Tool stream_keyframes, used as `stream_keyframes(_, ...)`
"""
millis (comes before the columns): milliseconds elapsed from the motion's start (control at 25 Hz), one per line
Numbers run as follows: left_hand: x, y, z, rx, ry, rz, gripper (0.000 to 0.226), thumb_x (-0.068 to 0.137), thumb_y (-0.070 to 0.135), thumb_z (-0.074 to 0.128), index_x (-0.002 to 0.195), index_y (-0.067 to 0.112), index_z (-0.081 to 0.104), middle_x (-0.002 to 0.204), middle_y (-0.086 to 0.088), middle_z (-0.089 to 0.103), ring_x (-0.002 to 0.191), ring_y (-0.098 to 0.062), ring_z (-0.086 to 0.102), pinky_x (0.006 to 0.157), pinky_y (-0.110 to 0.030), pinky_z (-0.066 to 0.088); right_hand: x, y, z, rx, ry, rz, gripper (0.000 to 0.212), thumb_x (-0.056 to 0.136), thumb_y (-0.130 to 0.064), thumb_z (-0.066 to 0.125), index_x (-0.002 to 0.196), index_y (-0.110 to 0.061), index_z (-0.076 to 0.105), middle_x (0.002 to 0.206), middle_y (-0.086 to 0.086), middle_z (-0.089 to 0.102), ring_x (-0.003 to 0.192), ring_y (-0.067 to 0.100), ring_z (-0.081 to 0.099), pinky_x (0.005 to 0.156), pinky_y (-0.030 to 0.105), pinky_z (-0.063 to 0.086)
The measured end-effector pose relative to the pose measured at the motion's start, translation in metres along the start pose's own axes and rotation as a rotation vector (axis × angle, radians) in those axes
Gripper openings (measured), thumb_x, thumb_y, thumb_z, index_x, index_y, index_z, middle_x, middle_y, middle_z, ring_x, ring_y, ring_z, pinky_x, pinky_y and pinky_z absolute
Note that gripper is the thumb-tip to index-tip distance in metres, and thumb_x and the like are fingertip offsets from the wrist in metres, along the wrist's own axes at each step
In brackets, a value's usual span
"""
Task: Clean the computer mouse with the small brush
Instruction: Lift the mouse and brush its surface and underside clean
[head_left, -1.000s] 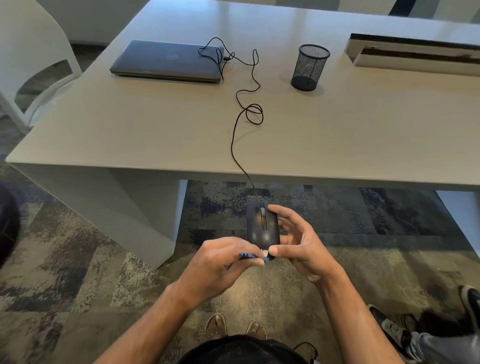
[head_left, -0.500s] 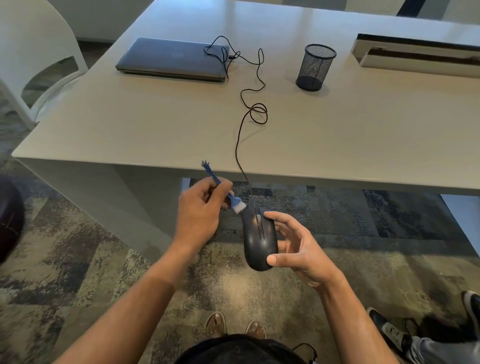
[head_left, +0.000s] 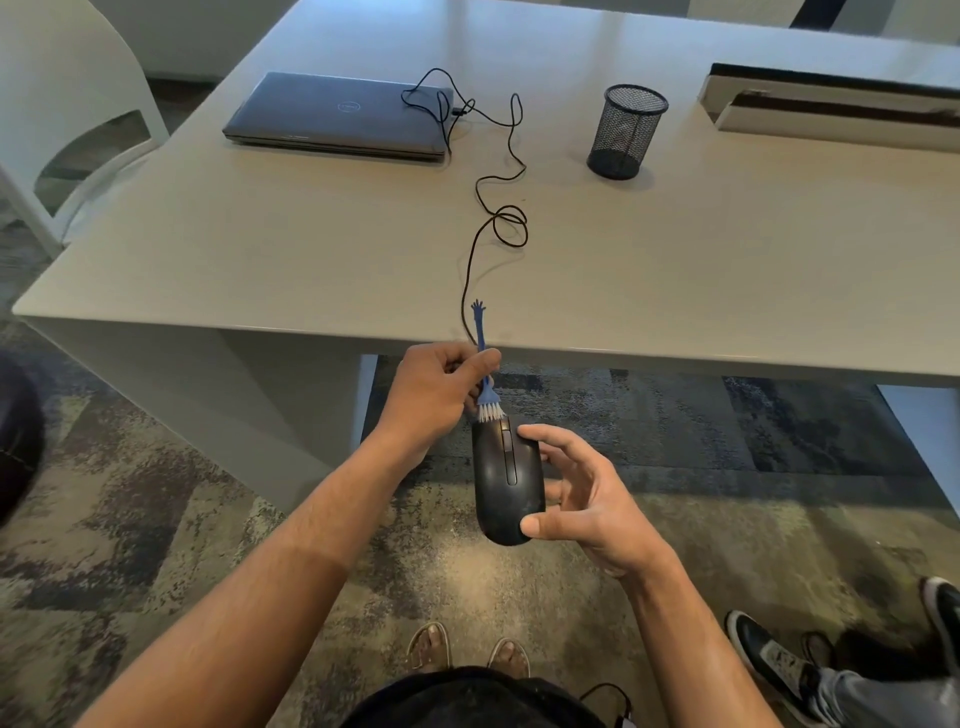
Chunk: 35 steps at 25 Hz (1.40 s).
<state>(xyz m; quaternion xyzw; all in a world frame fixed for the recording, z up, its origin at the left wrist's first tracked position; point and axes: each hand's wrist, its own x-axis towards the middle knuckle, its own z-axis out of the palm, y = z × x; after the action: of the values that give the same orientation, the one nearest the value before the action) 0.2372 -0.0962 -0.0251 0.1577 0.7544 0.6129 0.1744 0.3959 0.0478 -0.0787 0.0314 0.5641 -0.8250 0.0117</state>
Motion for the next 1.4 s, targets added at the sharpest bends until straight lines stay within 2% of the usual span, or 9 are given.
stream_keyframes(120, 0.003, -0.001, -0.008, 0.011, -0.034, -0.051, 0.023, 0.095, 0.027, 0.067, 0.078, 0.013, 0.074, 0.054, 0.009, 0.064, 0.045, -0.004, 0.053, 0.049, -0.014, 0.046, 0.002, 0.000, 0.000, 0.025, 0.005, -0.022, 0.081, 0.064, 0.010, 0.083, 0.136, -0.018, 0.057, 0.133, 0.007, 0.063, 0.100, 0.036, 0.071, 0.077, 0.041, 0.060)
stream_keyframes(240, 0.004, -0.004, -0.021, 0.051, -0.082, -0.104, 0.025, 0.094, 0.029, 0.068, 0.079, 0.011, 0.075, 0.059, 0.004, 0.064, 0.046, -0.006, 0.053, 0.050, -0.016, 0.048, 0.002, 0.000, -0.002, 0.054, 0.006, -0.032, 0.081, 0.065, 0.011, 0.081, 0.137, -0.015, 0.056, 0.135, 0.010, 0.061, 0.102, 0.035, 0.071, 0.078, 0.040, 0.060)
stream_keyframes(400, 0.007, -0.005, -0.028, -0.026, 0.003, -0.115, 0.022, 0.094, 0.029, 0.068, 0.081, 0.013, 0.076, 0.069, -0.004, 0.068, 0.048, -0.008, 0.055, 0.051, -0.017, 0.050, 0.002, -0.001, -0.003, 0.045, -0.005, -0.015, 0.081, 0.065, 0.011, 0.081, 0.137, -0.015, 0.056, 0.137, 0.012, 0.058, 0.104, 0.034, 0.070, 0.078, 0.040, 0.060)
stream_keyframes(600, 0.009, 0.001, -0.013, -0.063, -0.003, -0.084, 0.022, 0.094, 0.027, 0.069, 0.079, 0.013, 0.075, 0.060, 0.004, 0.068, 0.047, -0.005, 0.055, 0.050, -0.014, 0.048, 0.007, -0.002, 0.003, 0.025, -0.057, 0.006, 0.080, 0.065, 0.011, 0.081, 0.136, -0.016, 0.057, 0.136, 0.012, 0.058, 0.104, 0.036, 0.069, 0.078, 0.041, 0.060)
stream_keyframes(800, 0.009, -0.002, -0.014, -0.074, -0.038, -0.088, 0.021, 0.094, 0.027, 0.070, 0.079, 0.013, 0.076, 0.066, -0.005, 0.068, 0.049, -0.009, 0.056, 0.051, -0.017, 0.050, 0.007, -0.006, -0.001, 0.074, -0.002, -0.046, 0.078, 0.064, 0.011, 0.080, 0.134, -0.016, 0.059, 0.135, 0.010, 0.062, 0.104, 0.034, 0.070, 0.081, 0.041, 0.060)
stream_keyframes(960, 0.007, -0.006, -0.025, -0.051, -0.122, -0.124, 0.024, 0.092, 0.031, 0.071, 0.075, 0.015, 0.077, 0.063, -0.002, 0.067, 0.052, -0.010, 0.058, 0.052, -0.018, 0.050, 0.007, -0.009, -0.007, 0.128, 0.080, -0.072, 0.080, 0.062, 0.009, 0.079, 0.135, -0.015, 0.057, 0.136, 0.011, 0.061, 0.106, 0.034, 0.070, 0.084, 0.044, 0.060)
stream_keyframes(1160, 0.005, -0.007, -0.023, -0.149, 0.054, -0.120, 0.025, 0.094, 0.026, 0.070, 0.076, 0.010, 0.075, 0.060, 0.001, 0.067, 0.052, -0.010, 0.060, 0.051, -0.018, 0.053, 0.007, -0.012, -0.008, 0.061, -0.012, -0.033, 0.081, 0.063, 0.009, 0.080, 0.136, -0.015, 0.056, 0.138, 0.013, 0.058, 0.101, 0.033, 0.070, 0.079, 0.041, 0.061)
stream_keyframes(1280, 0.008, -0.002, -0.019, -0.163, 0.081, -0.097, 0.023, 0.093, 0.027, 0.070, 0.078, 0.010, 0.075, 0.066, -0.011, 0.071, 0.057, -0.015, 0.064, 0.053, -0.019, 0.055, 0.007, -0.010, -0.003, 0.034, -0.071, 0.001, 0.079, 0.063, 0.009, 0.081, 0.135, -0.017, 0.058, 0.140, 0.016, 0.055, 0.103, 0.036, 0.069, 0.077, 0.041, 0.060)
stream_keyframes(1400, 0.009, 0.000, -0.013, -0.121, 0.007, -0.091, 0.023, 0.092, 0.028, 0.071, 0.084, 0.007, 0.076, 0.074, -0.018, 0.071, 0.061, -0.017, 0.063, 0.056, -0.022, 0.058, 0.008, -0.010, -0.001, 0.029, -0.092, 0.017, 0.079, 0.064, 0.010, 0.081, 0.134, -0.018, 0.058, 0.137, 0.015, 0.057, 0.101, 0.035, 0.070, 0.075, 0.040, 0.061)
